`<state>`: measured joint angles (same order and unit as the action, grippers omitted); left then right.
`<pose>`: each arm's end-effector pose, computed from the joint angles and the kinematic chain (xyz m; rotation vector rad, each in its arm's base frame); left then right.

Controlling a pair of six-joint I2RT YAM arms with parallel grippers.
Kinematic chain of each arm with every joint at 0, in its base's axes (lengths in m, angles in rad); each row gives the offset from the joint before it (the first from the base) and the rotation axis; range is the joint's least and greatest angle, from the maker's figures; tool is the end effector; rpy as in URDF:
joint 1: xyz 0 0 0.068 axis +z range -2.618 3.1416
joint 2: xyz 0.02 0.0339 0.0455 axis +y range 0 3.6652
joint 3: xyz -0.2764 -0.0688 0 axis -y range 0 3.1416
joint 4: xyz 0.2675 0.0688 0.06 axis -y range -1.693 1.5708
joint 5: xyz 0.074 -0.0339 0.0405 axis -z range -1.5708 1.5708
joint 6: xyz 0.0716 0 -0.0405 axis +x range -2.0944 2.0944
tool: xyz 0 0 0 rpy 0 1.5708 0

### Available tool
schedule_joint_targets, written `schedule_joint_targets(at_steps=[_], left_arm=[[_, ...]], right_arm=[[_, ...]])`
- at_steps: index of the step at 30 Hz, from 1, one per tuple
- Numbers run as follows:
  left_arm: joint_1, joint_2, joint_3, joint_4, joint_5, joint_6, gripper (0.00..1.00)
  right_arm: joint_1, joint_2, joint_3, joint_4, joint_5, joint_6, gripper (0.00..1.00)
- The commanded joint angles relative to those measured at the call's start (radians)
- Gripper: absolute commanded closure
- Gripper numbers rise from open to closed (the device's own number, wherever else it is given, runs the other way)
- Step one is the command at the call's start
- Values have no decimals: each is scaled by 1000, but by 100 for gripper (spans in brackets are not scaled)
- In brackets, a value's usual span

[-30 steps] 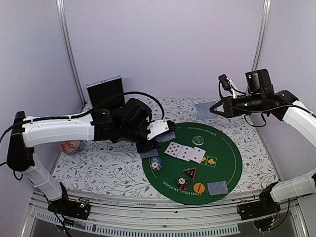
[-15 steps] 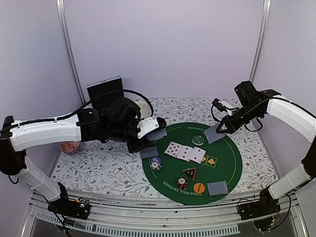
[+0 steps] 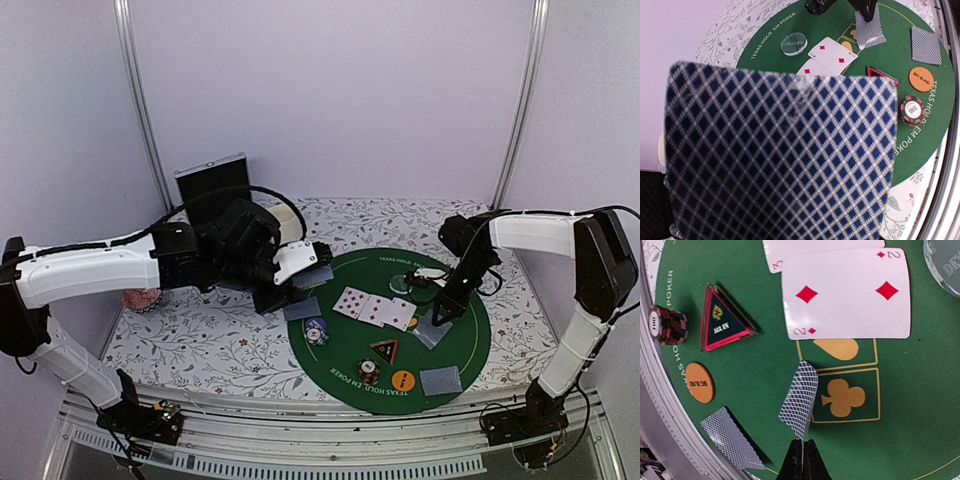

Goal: Distribute texas hold em gaming equipment

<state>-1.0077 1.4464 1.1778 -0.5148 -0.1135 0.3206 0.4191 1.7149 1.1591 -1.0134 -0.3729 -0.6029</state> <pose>0.2003 -0.3021 0.2722 1.4086 1.8898 -0.2036 0.2806 0.1536 0.1562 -1.4933 2.6625 0.5732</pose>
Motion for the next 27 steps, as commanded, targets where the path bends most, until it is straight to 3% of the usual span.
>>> schedule_joint_targets(at_steps=[1,9,14,27], left_arm=[[11,-30,-19,-2,8,2,54],[12,-25,-18,-1,7,6,54],[11,-24,-18,-1,9,6,54],[11,-23,-15,-1,6,7,54]], right_arm=[[0,74,41,-25,69,-90,98],[6,217,136,7,201,-127,98],[7,288,198,9,174,-135,98],[28,319,222,26,224,-186,97]])
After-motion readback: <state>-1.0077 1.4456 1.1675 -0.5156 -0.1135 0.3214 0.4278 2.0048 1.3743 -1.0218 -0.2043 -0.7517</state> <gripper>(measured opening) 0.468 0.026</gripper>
